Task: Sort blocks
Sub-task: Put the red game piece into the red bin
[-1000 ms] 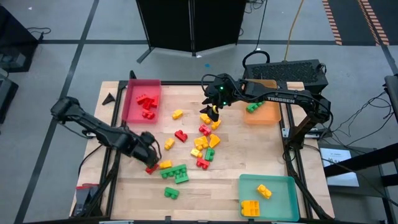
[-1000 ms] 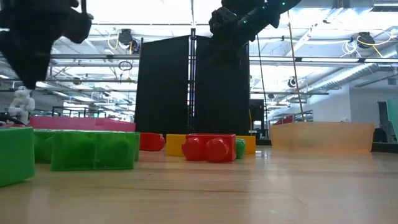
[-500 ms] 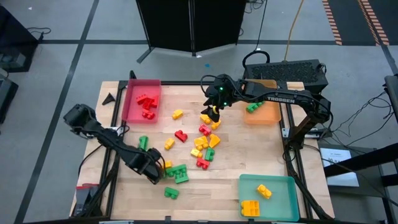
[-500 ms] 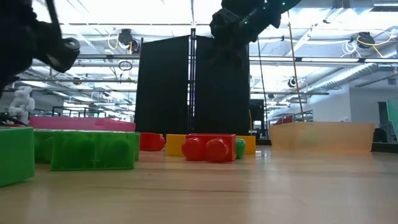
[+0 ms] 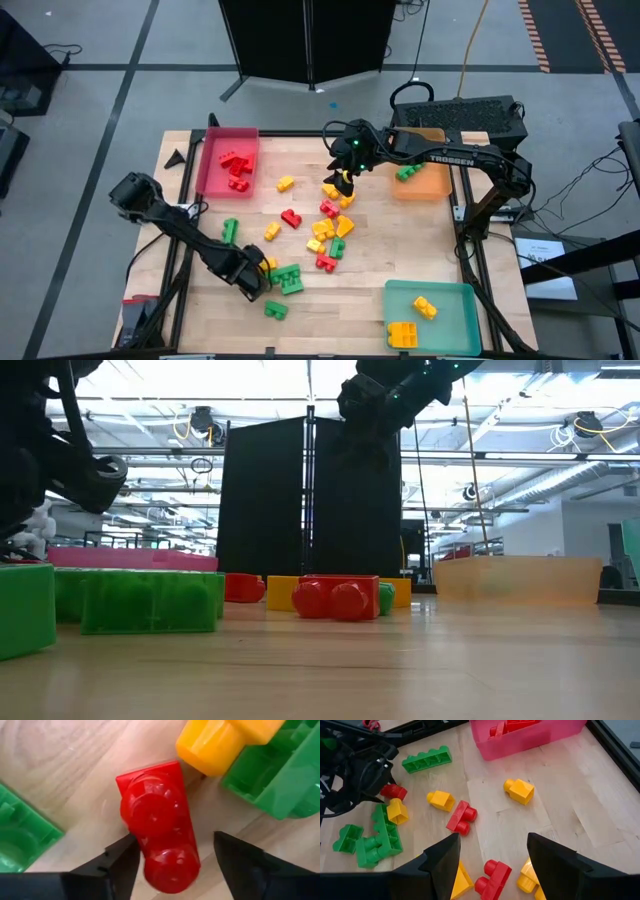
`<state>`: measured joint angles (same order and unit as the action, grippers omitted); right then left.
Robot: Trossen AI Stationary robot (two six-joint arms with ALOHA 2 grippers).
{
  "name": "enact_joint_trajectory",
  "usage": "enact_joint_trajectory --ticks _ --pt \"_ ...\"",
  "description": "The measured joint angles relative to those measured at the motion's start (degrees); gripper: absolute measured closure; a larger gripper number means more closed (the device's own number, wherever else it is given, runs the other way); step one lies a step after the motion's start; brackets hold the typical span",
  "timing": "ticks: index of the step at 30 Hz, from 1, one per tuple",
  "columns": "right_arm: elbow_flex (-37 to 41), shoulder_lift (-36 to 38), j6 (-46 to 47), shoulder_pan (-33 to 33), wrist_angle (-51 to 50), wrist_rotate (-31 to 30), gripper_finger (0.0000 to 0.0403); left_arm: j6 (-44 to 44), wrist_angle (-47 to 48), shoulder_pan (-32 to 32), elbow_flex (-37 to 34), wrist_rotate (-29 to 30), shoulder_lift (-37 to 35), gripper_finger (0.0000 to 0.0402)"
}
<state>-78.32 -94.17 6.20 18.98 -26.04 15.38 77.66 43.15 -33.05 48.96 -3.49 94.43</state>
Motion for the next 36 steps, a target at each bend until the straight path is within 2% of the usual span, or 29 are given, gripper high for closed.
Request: enact_joint_trajectory --ticks 7,13,21,28,36 --pt "-0.01 0.00 0.14 -0.02 0.00 0.00 0.0177 -0.06 0.41 1.81 -0.14 -1.06 0.09 0.0267" --pt "0.00 0.00 0.61 -0.02 0.04 0.00 0.0177 -0.17 2.40 3.14 1.09 -1.81 0.28 0.0267" --pt "0.00 0.00 0.46 0.00 0.90 -0.02 0.0177 -5.79 13.89 7.43 4.84 2.89 -1.19 0.0267" --pt "0.00 0.00 0.59 0.00 0.97 -0.02 0.0177 -10.94 15.12 16.63 5.51 11.66 -8.34 0.0267" --pt "0.00 0.00 0.61 0.02 1.12 -0.31 0.0177 -14.05 20.27 32.82 5.58 31.91 -17.90 0.0267"
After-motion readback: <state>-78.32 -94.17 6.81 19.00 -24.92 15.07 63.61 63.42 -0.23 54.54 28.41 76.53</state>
